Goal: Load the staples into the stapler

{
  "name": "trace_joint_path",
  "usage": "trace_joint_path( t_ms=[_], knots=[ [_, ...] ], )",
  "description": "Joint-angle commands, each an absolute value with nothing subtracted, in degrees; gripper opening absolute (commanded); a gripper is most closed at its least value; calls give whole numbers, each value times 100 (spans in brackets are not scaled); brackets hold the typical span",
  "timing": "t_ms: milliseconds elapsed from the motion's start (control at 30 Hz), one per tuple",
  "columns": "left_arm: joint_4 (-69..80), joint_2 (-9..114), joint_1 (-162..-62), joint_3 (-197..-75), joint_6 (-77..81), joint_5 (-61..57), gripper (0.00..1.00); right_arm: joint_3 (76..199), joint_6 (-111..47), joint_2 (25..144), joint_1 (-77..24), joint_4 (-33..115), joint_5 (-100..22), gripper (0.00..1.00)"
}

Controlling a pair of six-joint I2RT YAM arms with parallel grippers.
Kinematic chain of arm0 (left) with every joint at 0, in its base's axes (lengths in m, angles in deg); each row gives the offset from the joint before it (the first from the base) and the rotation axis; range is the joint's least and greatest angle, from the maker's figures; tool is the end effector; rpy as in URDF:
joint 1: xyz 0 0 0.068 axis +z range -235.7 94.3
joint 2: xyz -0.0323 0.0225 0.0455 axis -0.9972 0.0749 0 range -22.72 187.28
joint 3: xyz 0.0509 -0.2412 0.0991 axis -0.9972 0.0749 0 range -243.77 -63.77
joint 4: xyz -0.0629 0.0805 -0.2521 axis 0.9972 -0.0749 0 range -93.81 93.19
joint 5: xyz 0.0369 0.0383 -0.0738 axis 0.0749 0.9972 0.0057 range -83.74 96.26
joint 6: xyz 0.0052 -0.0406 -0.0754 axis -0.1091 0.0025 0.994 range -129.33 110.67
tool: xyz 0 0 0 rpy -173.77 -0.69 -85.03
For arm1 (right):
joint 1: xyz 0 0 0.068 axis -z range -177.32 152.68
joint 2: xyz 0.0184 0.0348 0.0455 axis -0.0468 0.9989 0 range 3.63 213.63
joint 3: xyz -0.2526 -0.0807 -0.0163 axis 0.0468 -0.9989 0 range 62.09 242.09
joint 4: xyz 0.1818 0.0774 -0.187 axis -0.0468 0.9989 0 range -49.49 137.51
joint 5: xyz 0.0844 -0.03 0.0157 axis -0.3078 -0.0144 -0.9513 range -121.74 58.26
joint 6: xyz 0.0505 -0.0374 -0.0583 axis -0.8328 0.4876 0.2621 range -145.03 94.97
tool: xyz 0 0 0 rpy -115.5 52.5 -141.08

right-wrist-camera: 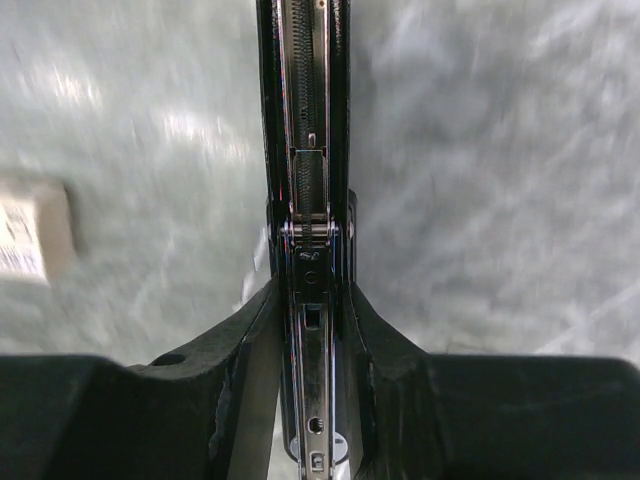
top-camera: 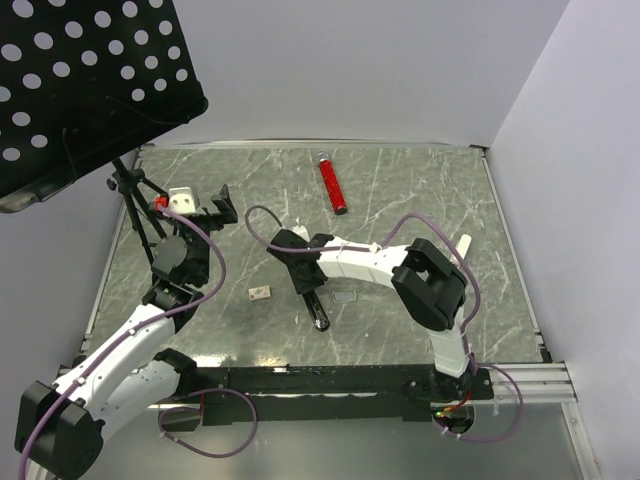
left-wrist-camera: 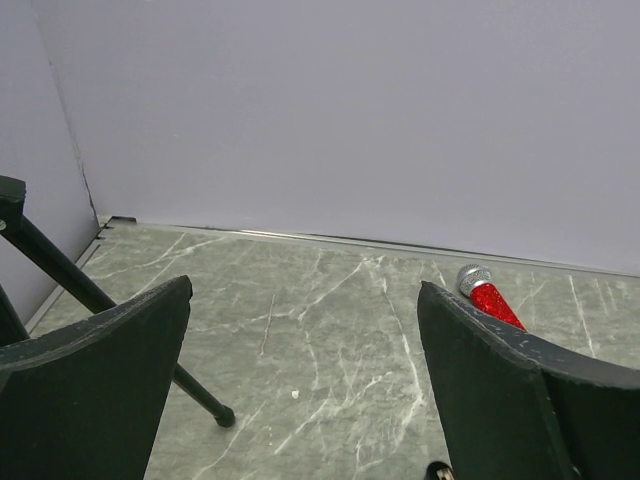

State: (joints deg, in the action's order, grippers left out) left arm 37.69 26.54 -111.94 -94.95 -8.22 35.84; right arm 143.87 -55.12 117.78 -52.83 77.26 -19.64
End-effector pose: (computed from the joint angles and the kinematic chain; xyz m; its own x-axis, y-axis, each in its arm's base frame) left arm 0.2397 -0.0766 0.3250 0.2544 -0.1440 -0.9563 -0.0354 0.9868 -0.1580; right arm 0.2544 0.3424 0.1230 -0.8406 -0.3580 -0.4066 -0.3955 0.9184 0.0092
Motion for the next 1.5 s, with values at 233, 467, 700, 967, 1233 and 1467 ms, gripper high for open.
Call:
trace_joint_path(
  t_ms=[233, 467, 700, 967, 1233, 1467],
  knots=[
    [3984, 2668, -11304, -9506, -783, 3482, 99, 14075, -5738, 11482, -5594, 8102, -1741, 30],
    [4001, 2685, -11339, -9506, -766, 3561, 99, 14277, -5782, 10815, -5603, 8365, -1812, 66],
    [4054, 2712, -11418, -9479, -740, 3702, 99, 13865, -5983, 9858, -5314, 8419, -2196, 75],
    [4063, 2650, -11453, -9497, -722, 3799, 99, 12626, -6141, 9022, -4699, 8182, -2356, 72],
    [4098, 2624, -11541, -9471, -731, 3781, 100, 12554, -6089, 9319, -4329, 8111, -2330, 54],
    [4098, 2615, -11550, -9462, -748, 3772, 99, 12642, -6107, 9785, -4337, 7971, -2426, 40]
  ],
)
